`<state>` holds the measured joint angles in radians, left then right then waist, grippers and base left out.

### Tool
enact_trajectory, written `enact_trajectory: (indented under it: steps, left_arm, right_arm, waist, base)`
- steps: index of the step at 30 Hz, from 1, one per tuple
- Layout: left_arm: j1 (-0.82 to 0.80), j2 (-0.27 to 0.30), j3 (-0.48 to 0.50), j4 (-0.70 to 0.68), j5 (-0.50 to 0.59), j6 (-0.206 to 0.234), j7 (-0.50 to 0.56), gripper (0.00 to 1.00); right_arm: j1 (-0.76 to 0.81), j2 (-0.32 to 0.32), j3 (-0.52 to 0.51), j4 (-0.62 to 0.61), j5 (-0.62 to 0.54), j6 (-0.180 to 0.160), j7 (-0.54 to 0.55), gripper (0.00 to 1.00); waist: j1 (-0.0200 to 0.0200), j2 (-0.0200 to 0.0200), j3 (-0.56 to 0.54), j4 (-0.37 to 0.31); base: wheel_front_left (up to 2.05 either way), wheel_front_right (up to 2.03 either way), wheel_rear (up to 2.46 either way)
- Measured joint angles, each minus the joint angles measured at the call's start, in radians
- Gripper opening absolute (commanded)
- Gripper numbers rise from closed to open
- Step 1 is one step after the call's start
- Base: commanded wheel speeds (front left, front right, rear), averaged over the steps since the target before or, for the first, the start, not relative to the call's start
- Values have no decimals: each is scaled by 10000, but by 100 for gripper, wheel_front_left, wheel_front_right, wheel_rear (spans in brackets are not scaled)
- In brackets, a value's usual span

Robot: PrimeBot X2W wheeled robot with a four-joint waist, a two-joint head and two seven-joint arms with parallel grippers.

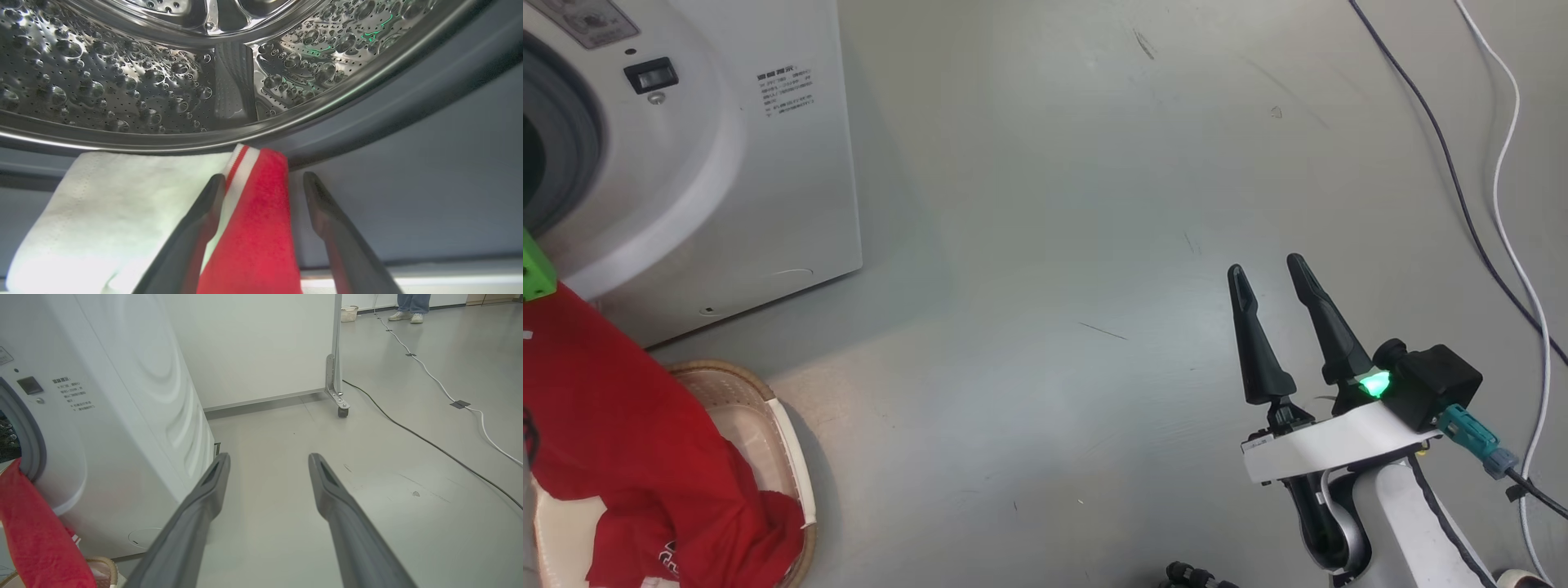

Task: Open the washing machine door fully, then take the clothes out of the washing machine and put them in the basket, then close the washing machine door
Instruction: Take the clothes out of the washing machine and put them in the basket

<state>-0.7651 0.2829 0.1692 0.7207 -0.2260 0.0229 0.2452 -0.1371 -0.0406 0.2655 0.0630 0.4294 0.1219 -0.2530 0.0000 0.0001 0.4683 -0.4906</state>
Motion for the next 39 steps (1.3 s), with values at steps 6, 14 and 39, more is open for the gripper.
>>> enact_trajectory:
  steps: [6,14,39]
  left_arm:
    - [-51,19,151,414,0,161,2,0]
    - [-180,31,188,671,-4,173,-105,0]
    - [437,-1183,-581,759,-77,-913,-2694,0]
  right_arm:
    - [0,0,115,0,0,0,0,100]
    - [-2,0,100,-8,0,-10,0,100]
    - [-65,-65,-1035,100,-640,-107,0,100]
  waist:
    - [0,0,-14,0]
    - [0,0,-42,43]
    - [0,0,-1024,1389]
  base:
    - [0,0,0]
    - [0,0,0]
    - [0,0,0]
